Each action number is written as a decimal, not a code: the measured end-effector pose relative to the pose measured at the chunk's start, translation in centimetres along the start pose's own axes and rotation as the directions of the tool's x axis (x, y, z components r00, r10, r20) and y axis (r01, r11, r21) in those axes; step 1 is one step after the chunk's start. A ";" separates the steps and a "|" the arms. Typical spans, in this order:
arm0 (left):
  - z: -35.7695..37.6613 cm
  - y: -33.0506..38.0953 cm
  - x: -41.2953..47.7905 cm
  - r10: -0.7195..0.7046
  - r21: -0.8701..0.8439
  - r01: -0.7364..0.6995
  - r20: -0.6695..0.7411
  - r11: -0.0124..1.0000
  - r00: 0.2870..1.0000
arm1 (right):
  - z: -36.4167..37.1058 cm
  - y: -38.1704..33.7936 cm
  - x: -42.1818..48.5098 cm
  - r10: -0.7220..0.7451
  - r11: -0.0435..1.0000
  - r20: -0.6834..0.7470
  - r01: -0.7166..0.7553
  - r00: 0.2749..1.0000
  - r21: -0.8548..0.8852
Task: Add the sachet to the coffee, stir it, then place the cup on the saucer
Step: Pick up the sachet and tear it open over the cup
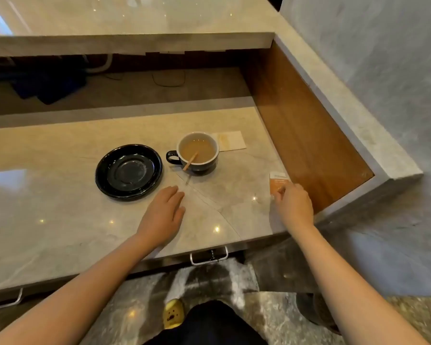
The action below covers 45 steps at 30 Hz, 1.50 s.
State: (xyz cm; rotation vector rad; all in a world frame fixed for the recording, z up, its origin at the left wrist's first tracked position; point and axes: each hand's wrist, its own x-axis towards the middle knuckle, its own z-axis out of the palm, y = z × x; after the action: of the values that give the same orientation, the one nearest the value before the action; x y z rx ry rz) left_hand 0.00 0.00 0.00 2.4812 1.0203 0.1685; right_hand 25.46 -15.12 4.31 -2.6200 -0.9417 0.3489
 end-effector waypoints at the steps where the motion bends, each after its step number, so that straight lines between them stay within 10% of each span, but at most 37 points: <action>1: 0.4 -0.2 0.0 0.011 0.044 -0.010 -0.022 0.999 1.000 | 0.3 -0.2 0.1 0.014 1.000 -0.048 -0.015 0.999 -0.020; 16: 1.9 -1.0 -0.2 0.054 0.220 -0.038 -0.065 0.975 0.996 | 1.7 -0.9 1.3 -0.003 0.989 -0.198 -0.026 0.980 -0.145; 23: 2.0 -1.0 -0.3 0.045 0.209 -0.027 -0.081 0.978 0.996 | 1.9 -0.7 0.1 -0.027 0.975 -0.295 0.091 0.955 0.203; 29: 1.9 -0.9 -0.2 0.039 0.204 -0.019 -0.092 0.979 0.995 | 1.8 -4.3 0.7 0.015 0.667 -0.026 0.010 1.000 0.745; 37: 1.8 -0.9 -0.1 0.026 0.195 -0.008 -0.091 0.981 0.996 | 1.2 -9.9 3.1 -0.103 0.237 0.257 -0.228 0.961 0.944; 45: 1.6 -0.7 -0.2 0.025 0.183 -0.008 -0.091 0.983 0.996 | 1.3 -11.3 5.6 -0.182 0.543 0.125 -0.006 0.975 0.840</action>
State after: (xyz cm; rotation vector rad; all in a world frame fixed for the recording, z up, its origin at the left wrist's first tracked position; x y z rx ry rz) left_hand -0.15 -0.20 -1.72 2.6695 1.0976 0.2054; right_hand 22.81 -3.04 6.88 -1.6407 -0.6926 0.8190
